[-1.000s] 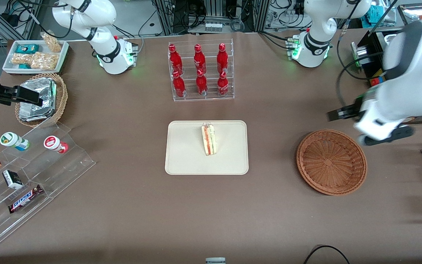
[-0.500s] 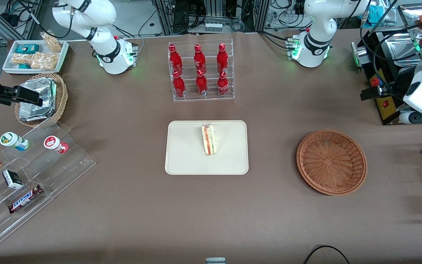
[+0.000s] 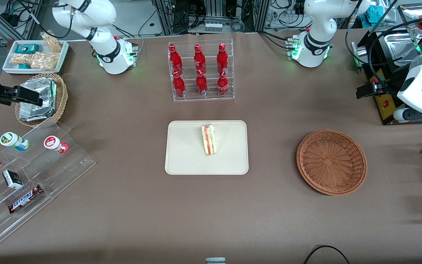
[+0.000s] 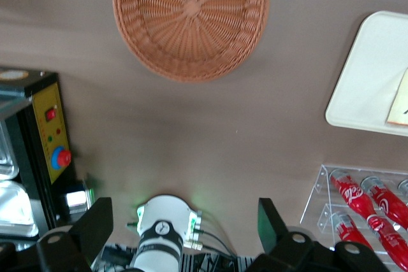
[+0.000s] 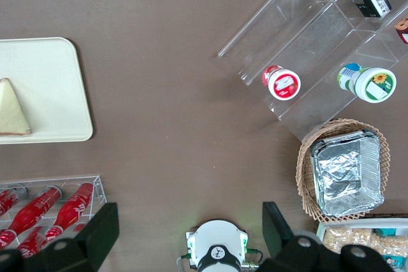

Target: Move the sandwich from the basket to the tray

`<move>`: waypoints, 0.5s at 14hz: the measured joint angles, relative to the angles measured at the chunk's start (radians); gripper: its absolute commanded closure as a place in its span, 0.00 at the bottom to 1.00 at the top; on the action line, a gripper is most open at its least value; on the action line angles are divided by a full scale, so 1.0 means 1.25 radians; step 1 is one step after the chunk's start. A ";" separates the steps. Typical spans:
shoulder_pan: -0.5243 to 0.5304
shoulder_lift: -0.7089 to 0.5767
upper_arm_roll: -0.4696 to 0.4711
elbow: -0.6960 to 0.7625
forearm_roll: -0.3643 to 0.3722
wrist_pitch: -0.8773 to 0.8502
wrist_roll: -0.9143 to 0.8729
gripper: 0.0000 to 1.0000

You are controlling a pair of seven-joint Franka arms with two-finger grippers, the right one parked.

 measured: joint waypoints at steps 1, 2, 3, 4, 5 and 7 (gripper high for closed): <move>0.001 -0.004 0.001 -0.001 0.000 -0.010 -0.003 0.00; 0.003 -0.012 0.001 -0.008 0.001 -0.010 -0.003 0.00; 0.011 -0.025 -0.007 -0.023 0.003 0.000 -0.003 0.00; 0.037 -0.044 -0.034 -0.047 0.004 0.021 -0.003 0.00; 0.072 -0.062 -0.073 -0.072 0.004 0.040 -0.003 0.00; 0.106 -0.087 -0.117 -0.104 0.005 0.056 -0.004 0.00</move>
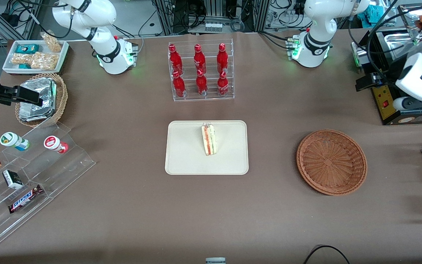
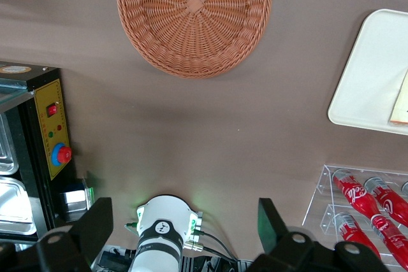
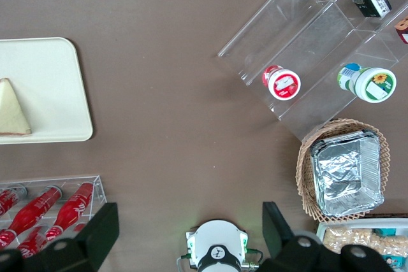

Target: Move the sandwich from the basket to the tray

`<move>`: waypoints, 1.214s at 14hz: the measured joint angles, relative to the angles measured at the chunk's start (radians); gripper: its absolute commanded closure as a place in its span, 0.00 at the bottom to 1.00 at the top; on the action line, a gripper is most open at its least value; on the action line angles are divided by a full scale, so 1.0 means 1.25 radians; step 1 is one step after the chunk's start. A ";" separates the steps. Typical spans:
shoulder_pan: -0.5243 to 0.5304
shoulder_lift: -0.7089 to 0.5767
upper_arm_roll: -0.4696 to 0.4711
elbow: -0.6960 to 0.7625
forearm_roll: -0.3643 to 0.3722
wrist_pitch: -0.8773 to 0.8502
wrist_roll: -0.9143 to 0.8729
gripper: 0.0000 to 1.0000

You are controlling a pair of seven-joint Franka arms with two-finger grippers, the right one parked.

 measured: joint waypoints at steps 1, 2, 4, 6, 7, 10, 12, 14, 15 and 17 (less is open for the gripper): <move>0.002 -0.005 -0.007 -0.007 0.000 0.002 0.000 0.00; 0.002 -0.007 -0.011 -0.010 0.000 0.005 -0.001 0.00; 0.002 -0.007 -0.015 -0.010 0.000 0.012 -0.004 0.00; 0.003 -0.007 -0.015 -0.009 0.000 0.017 -0.004 0.00; 0.004 -0.007 -0.015 -0.009 0.000 0.017 -0.005 0.00; 0.004 -0.006 -0.015 -0.002 0.000 0.021 -0.005 0.00; 0.005 -0.003 -0.015 0.005 0.000 0.022 -0.005 0.00; 0.005 0.000 -0.015 0.010 0.000 0.023 -0.005 0.00; 0.005 0.000 -0.015 0.013 0.000 0.024 -0.005 0.00; 0.005 0.001 -0.015 0.016 0.000 0.026 -0.006 0.00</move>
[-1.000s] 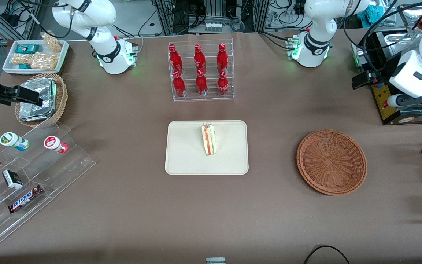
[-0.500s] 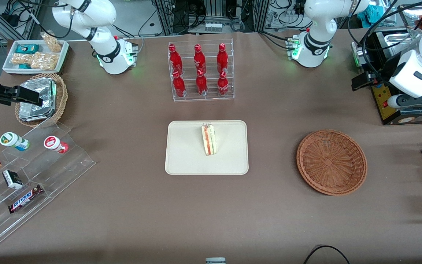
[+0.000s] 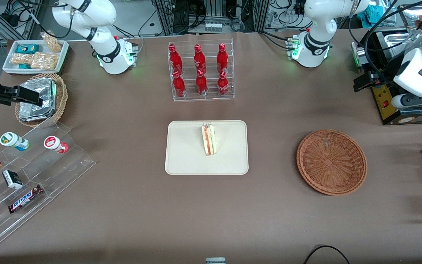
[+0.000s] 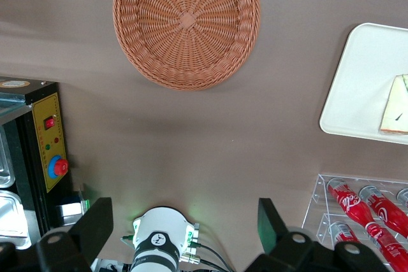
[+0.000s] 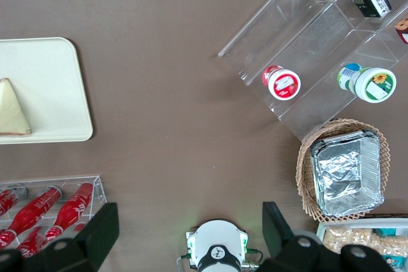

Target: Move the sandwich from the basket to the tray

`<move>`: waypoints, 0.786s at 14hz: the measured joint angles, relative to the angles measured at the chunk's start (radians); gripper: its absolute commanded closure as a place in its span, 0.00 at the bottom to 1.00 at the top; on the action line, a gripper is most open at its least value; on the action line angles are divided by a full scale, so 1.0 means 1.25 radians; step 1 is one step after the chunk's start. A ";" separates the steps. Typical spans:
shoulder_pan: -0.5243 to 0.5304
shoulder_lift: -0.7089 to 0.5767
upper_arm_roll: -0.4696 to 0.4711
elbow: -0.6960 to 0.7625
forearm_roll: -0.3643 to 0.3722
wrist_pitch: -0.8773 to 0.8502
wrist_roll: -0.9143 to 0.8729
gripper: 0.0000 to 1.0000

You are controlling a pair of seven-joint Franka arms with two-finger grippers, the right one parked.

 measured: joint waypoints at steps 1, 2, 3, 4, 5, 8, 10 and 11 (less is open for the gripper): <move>0.000 0.002 0.000 0.000 0.000 0.005 -0.003 0.00; 0.000 0.006 -0.001 0.000 0.000 0.014 -0.009 0.00; 0.000 0.014 -0.003 0.000 0.000 0.022 -0.021 0.00; -0.001 0.024 -0.005 0.000 0.000 0.029 -0.037 0.00; -0.002 0.035 -0.008 0.000 0.000 0.038 -0.053 0.00; -0.005 0.058 -0.011 0.000 0.000 0.057 -0.069 0.00; -0.004 0.059 -0.010 0.006 0.000 0.056 -0.069 0.00; -0.004 0.058 -0.009 0.023 0.000 0.051 -0.070 0.00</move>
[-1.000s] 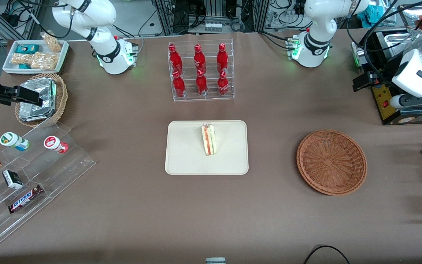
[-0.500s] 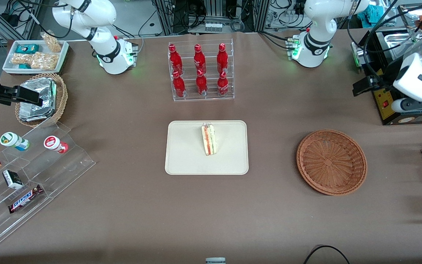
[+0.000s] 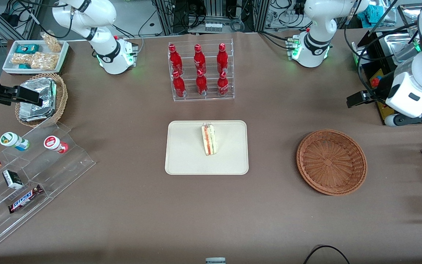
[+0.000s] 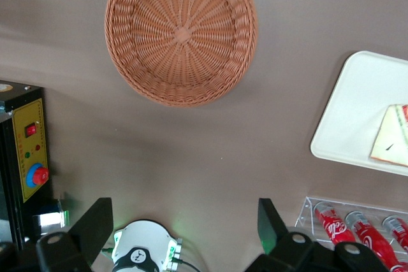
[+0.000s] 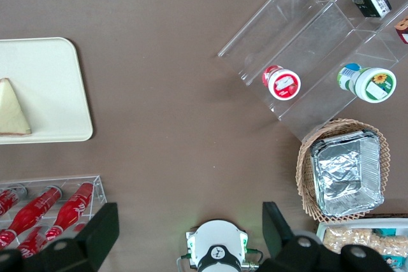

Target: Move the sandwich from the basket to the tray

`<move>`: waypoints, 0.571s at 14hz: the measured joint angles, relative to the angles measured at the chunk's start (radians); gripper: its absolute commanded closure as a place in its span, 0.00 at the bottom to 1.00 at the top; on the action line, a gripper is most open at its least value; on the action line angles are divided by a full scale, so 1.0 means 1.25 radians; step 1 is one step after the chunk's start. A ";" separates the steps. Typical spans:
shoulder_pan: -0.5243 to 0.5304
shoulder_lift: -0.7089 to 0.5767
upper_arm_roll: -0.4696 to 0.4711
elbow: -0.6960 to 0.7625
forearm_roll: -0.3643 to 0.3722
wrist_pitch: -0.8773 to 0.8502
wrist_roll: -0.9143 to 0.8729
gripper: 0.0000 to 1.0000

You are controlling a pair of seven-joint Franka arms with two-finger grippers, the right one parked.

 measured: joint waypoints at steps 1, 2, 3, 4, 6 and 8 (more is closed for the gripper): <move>0.000 -0.001 0.001 0.026 0.000 -0.021 0.000 0.00; 0.000 -0.004 0.001 0.053 0.001 -0.053 0.000 0.00; 0.000 -0.008 0.001 0.075 0.002 -0.076 0.000 0.00; 0.000 -0.011 0.001 0.088 0.004 -0.088 0.000 0.00; 0.001 -0.012 0.002 0.090 0.005 -0.098 0.001 0.00; 0.000 -0.005 0.001 0.086 0.006 -0.098 0.003 0.00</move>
